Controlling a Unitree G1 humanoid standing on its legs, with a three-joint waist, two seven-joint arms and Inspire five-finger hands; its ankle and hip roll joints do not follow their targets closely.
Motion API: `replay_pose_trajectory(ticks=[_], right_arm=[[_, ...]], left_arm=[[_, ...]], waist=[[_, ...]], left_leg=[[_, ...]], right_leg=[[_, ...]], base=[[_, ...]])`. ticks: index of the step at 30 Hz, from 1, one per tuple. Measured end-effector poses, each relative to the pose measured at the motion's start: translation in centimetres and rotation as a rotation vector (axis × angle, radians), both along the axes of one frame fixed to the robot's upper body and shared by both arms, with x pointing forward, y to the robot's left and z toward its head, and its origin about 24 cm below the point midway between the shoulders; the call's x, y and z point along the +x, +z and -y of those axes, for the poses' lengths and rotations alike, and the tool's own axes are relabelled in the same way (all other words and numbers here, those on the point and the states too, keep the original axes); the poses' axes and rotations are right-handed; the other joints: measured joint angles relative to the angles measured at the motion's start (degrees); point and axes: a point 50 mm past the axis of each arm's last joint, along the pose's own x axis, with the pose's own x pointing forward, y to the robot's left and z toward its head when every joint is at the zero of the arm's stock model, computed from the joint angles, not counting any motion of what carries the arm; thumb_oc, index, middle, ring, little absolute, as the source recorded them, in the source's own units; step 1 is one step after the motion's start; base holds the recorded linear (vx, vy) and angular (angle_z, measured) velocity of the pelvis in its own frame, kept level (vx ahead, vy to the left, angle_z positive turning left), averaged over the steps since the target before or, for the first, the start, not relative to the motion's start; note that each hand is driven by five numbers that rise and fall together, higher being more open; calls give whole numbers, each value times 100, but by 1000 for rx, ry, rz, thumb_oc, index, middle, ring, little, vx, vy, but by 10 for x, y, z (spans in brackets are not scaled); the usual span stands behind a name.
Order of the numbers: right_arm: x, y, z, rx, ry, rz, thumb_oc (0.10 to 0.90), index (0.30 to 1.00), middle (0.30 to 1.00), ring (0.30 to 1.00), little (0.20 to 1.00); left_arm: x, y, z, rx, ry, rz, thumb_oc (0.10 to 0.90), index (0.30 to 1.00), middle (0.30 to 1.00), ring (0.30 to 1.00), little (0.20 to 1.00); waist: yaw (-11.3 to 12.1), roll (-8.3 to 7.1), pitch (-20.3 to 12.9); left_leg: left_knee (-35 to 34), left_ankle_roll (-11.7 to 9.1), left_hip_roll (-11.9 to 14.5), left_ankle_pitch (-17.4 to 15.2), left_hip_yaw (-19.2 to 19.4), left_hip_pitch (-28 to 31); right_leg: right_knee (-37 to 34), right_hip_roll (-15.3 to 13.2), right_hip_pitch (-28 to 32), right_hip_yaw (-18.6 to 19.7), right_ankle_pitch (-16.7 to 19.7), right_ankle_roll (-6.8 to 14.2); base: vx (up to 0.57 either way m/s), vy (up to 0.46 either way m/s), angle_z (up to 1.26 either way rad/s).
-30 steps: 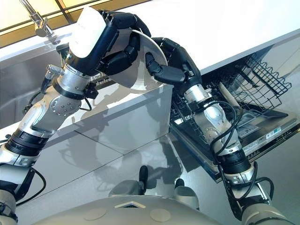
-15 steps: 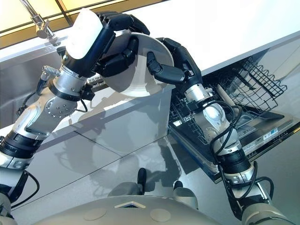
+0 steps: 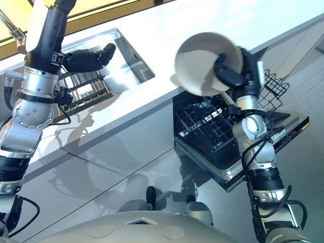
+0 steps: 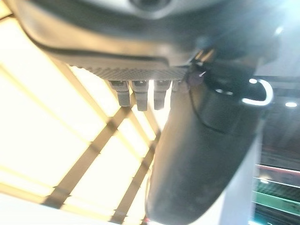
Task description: Pick up plates and place into dishwasher.
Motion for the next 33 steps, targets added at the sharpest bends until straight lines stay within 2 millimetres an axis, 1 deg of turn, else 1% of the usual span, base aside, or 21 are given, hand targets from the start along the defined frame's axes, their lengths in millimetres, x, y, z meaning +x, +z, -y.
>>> replay_pose_trajectory(ticks=[3,5,7,10,13,16,19,21,24,27,30,31,33], right_arm=[[-6,3,24,36,-170,33,100,300,300,300,200],[-12,0,38,5,-283,31,100,300,300,300,200],[-20,-7,51,-31,-392,2,100,300,300,300,200],[-30,-26,66,-108,-510,-92,100,300,300,300,200],[-39,-49,71,-257,-553,-230,100,300,300,300,200],[-45,-67,73,-351,-555,-341,100,300,300,300,200],[-48,-80,70,-432,-534,-417,100,300,300,300,200],[-51,-88,69,-475,-524,-461,100,300,300,300,200],[-51,-97,70,-547,-514,-509,100,300,300,300,200],[-53,-98,76,-613,-535,-534,100,300,300,300,200],[-53,-96,80,-681,-539,-545,100,300,300,300,200],[-52,-93,82,-699,-547,-539,100,300,300,300,200],[-51,-89,84,-737,-560,-531,100,300,300,300,200]], left_arm=[[-3,-11,-18,-32,61,-53,800,900,900,900,900],[-5,-18,-28,-54,92,-87,800,900,900,900,900],[-9,-25,-36,-66,119,-113,800,900,900,900,900],[-14,-30,-43,-83,136,-143,800,900,900,900,900],[-16,-32,-47,-87,151,-151,800,900,900,900,900],[-18,-34,-50,-100,143,-176,800,900,900,900,900],[-22,-41,-54,-121,145,-218,800,900,900,900,900],[-21,-46,-55,-142,151,-242,800,900,900,900,900],[-20,-52,-59,-160,164,-283,800,900,900,900,900],[-21,-58,-63,-185,170,-310,800,900,900,900,900],[-25,-67,-66,-215,184,-348,800,900,900,900,900],[-27,-72,-68,-229,195,-370,800,900,900,900,900],[-31,-81,-73,-241,221,-406,800,900,900,900,900]], waist=[[11,0,0],[10,1,0],[15,1,-1],[29,4,-3],[37,32,-19],[49,99,-61],[50,170,-105],[50,191,-118],[136,235,-132],[185,322,-118],[292,430,-107],[366,494,-72],[397,608,-13]], left_leg=[[0,7,-1,-27,78,44],[-1,8,-1,-37,93,55],[-2,8,-1,-39,92,56],[-11,8,1,-39,82,57],[-20,14,0,-43,61,57],[-24,20,-2,-49,-18,57],[-24,22,-4,-48,-52,57],[-24,19,-7,-33,-110,58],[-24,11,-7,-8,-193,35],[-20,-12,-28,29,-359,-83],[-2,-6,-47,64,-478,-137],[0,-14,-48,74,-496,-147],[0,-14,-67,102,-592,-178]], right_leg=[[-1,-6,10,76,0,0],[-1,-9,16,77,-1,1],[-1,-9,18,76,-1,1],[-1,-7,29,75,-2,1],[-1,-9,41,62,-2,0],[-1,-17,61,35,-3,1],[-2,-16,78,6,-4,1],[-3,-13,120,-84,-20,-3],[-3,-8,122,-136,-22,-5],[-2,-20,100,-302,-39,2],[-1,-24,93,-413,-47,-4],[-1,-19,94,-432,-47,-4],[-1,-23,104,-542,-75,11]], base=[[48,-46,-12],[50,-50,-5],[54,-62,0],[54,-63,2],[62,-78,4],[67,-78,4],[64,-69,5],[37,-46,18],[5,-21,13],[-21,2,31],[-19,12,22],[-20,23,16],[-19,43,22]])
